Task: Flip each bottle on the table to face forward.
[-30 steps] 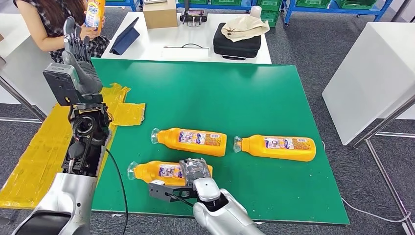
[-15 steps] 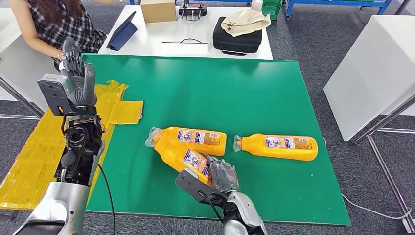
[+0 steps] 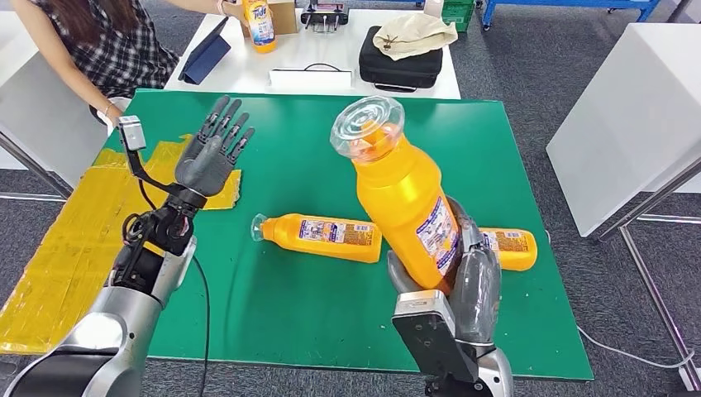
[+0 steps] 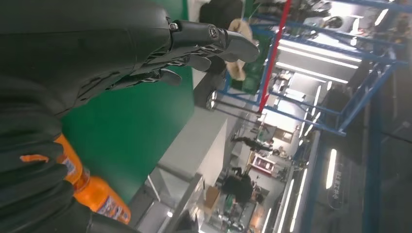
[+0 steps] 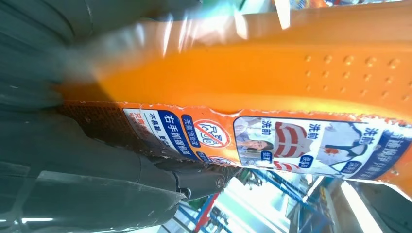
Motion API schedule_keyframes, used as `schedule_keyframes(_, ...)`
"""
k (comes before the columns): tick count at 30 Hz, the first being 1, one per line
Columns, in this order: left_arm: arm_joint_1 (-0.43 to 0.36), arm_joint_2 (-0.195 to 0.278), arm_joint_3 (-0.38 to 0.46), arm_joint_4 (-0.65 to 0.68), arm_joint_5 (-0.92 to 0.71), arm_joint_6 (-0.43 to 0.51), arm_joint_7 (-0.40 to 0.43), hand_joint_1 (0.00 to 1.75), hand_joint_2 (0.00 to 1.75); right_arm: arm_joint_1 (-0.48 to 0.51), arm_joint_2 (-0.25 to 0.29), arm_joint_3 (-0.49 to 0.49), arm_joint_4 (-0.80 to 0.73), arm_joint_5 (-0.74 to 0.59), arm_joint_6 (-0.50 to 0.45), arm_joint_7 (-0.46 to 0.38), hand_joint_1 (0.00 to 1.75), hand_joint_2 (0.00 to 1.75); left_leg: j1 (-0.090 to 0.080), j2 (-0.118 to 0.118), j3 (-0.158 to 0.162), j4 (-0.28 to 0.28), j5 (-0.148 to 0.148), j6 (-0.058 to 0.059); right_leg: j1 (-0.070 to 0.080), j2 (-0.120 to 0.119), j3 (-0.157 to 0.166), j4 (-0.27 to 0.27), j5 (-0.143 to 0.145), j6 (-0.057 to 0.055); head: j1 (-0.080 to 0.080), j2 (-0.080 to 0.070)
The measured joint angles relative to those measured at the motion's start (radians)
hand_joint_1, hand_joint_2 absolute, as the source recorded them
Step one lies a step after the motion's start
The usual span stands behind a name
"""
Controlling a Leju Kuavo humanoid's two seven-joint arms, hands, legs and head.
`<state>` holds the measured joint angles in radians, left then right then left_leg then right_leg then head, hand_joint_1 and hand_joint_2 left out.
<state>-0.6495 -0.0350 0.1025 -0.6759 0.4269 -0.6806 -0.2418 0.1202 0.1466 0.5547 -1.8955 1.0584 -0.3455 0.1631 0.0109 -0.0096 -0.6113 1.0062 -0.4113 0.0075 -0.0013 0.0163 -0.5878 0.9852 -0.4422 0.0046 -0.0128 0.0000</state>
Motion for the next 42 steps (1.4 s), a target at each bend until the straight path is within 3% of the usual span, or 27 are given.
schedule_keyframes(4,-0.010,-0.015,-0.012,0.040,0.019,-0.012,0.017,0.00,1.75,-0.006,0.000,-0.013,-0.002,0.000,-0.002,-0.001,1.75,1.75,0.000,0.000,0.000,0.000,0.000,0.000,0.000,0.000,0.000,0.000,0.000,0.000,0.000,0.000)
schedule_keyframes(8,-0.017,-0.030,-0.035,0.061,0.092,-0.056,0.090,0.00,1.75,-0.020,0.003,-0.031,-0.001,0.007,0.002,0.015,1.75,1.75,0.000,0.000,0.000,0.000,0.000,0.000,0.000,0.000,-0.001,0.000,0.000,0.000,0.000,0.000)
schedule_keyframes(17,0.005,-0.105,-0.212,0.020,0.209,-0.022,0.139,0.00,1.75,-0.083,0.028,-0.139,0.035,-0.011,0.041,0.052,1.75,1.75,-0.001,-0.001,-0.002,0.000,0.000,0.000,-0.001,-0.001,-0.001,0.000,0.001,0.001,0.000,0.000)
schedule_keyframes(29,0.012,-0.086,-0.344,-0.013,0.312,-0.008,0.137,0.00,1.75,-0.103,0.047,-0.213,0.108,-0.031,0.090,0.057,1.75,1.75,0.000,-0.001,-0.002,0.000,0.000,0.000,0.000,-0.001,-0.001,0.001,0.001,0.001,-0.001,0.000)
schedule_keyframes(42,0.020,-0.067,-0.418,-0.053,0.347,0.025,0.137,0.00,1.75,-0.193,0.083,-0.195,0.238,-0.030,0.141,0.089,1.75,1.75,0.000,-0.001,-0.002,0.000,0.001,0.001,0.000,-0.001,-0.001,0.001,0.001,0.001,0.000,0.000)
